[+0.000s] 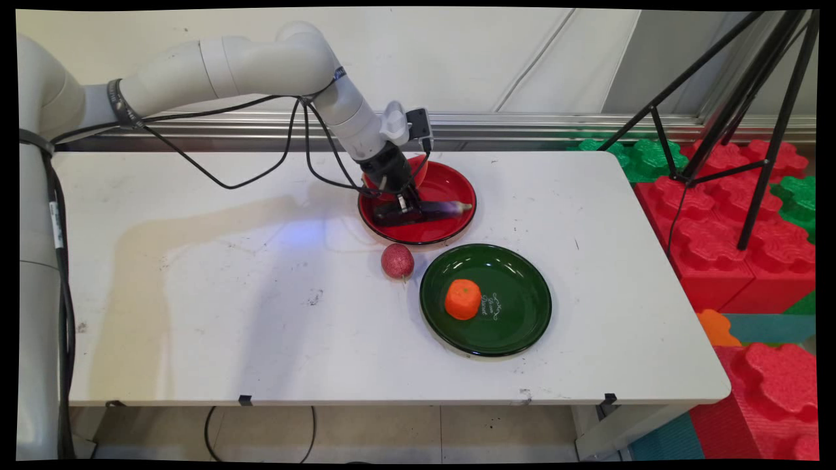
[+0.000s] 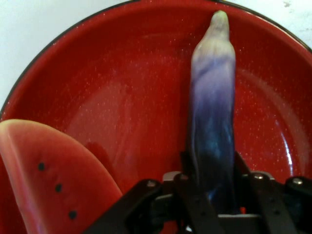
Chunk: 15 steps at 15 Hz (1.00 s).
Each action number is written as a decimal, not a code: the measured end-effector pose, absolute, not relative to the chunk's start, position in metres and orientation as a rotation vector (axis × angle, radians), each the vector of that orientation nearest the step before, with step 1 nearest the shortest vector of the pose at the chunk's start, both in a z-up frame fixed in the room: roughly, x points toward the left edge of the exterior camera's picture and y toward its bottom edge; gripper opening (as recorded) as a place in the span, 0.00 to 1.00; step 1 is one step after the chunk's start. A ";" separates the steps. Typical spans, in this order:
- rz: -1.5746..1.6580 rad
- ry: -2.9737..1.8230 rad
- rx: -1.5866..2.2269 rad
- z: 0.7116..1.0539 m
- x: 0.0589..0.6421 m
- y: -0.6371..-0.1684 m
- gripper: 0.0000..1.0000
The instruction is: Place the picked object on the table
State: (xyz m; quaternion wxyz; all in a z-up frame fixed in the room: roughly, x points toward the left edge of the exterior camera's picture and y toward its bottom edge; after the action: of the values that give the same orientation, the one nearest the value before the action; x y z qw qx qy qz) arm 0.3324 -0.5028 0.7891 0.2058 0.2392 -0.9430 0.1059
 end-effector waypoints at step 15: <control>0.334 -2.515 0.684 0.829 0.350 -0.489 0.00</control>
State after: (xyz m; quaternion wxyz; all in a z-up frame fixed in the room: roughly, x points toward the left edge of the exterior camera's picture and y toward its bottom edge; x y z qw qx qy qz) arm 0.3503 -0.4889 0.8294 0.2542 0.2518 -0.9256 0.1230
